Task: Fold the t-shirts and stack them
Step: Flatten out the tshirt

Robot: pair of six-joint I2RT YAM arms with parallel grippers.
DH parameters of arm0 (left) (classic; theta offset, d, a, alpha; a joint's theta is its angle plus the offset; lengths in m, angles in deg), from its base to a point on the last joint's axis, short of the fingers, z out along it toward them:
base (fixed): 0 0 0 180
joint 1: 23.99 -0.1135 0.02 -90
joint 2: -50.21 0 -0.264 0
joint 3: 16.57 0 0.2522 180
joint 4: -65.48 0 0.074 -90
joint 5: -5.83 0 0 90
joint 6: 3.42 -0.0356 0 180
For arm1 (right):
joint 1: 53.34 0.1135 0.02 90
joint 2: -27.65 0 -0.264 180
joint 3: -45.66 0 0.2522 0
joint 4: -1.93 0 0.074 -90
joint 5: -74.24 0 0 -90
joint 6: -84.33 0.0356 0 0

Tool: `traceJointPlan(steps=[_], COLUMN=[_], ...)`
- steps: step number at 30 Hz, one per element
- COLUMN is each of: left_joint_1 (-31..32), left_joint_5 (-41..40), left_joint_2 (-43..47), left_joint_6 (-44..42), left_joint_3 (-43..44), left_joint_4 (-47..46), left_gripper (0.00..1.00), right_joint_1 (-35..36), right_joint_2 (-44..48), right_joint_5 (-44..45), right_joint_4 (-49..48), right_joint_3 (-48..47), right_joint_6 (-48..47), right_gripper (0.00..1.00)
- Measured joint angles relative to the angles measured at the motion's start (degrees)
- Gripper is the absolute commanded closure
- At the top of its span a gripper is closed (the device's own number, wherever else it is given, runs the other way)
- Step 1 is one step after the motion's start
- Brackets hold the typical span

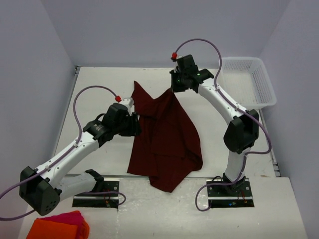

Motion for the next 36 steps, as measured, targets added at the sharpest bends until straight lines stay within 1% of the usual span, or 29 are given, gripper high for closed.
traceJointPlan(steps=[5,11,13,15,19,20,21,22,23,27,36], left_joint_1=[0.0,0.0,0.0,0.0,0.5,0.8,0.9,1.1,1.2,1.3,1.5], left_joint_5=[1.7,2.7,4.4,7.8,14.1,15.3,16.3,17.2,17.9,19.1,19.1], left_joint_2=[-1.3,-2.4,-3.6,-5.3,-9.6,-10.5,-11.3,-12.1,-12.9,-16.0,-23.4], left_joint_6=[-1.1,-1.3,-1.3,-1.3,-1.0,-1.0,-0.8,-0.4,-0.2,0.6,2.0], left_joint_3=[0.0,0.0,-0.1,-0.8,-4.3,-5.4,-6.2,-6.9,-7.5,-8.9,-10.1], left_joint_4=[-0.2,-0.7,-1.8,-4.1,-8.8,-9.6,-10.2,-10.9,-11.6,-14.3,-18.2], left_gripper=[0.48,0.5,0.53,0.56,0.63,0.67,0.87,0.97,1.0,1.0,1.0], right_joint_1=[-4.4,-10.0,-11.6,-12.9,-13.7,-13.7,-13.7,-13.7,-13.7,-13.7,-14.2], right_joint_2=[-3.7,-5.4,-5.8,-5.8,-5.8,-5.8,-5.8,-5.8,-5.8,-5.4,-4.5], right_joint_5=[-1.0,-0.8,-0.4,0.3,0.6,0.6,0.6,0.6,0.6,0.6,0.8], right_joint_4=[2.6,3.7,4.0,4.3,4.9,5.0,5.3,5.4,5.5,5.8,6.1], right_joint_3=[-5.8,-7.0,-7.0,-7.0,-8.0,-8.4,-8.9,-9.3,-9.6,-9.8,-9.8], right_joint_6=[-0.5,-0.5,-0.5,-0.6,-1.1,-1.2,-1.4,-1.4,-1.5,-1.9,-2.3], right_gripper=[1.0,1.0,1.0,1.0,1.0,1.0,1.0,1.0,1.0,1.0,1.0])
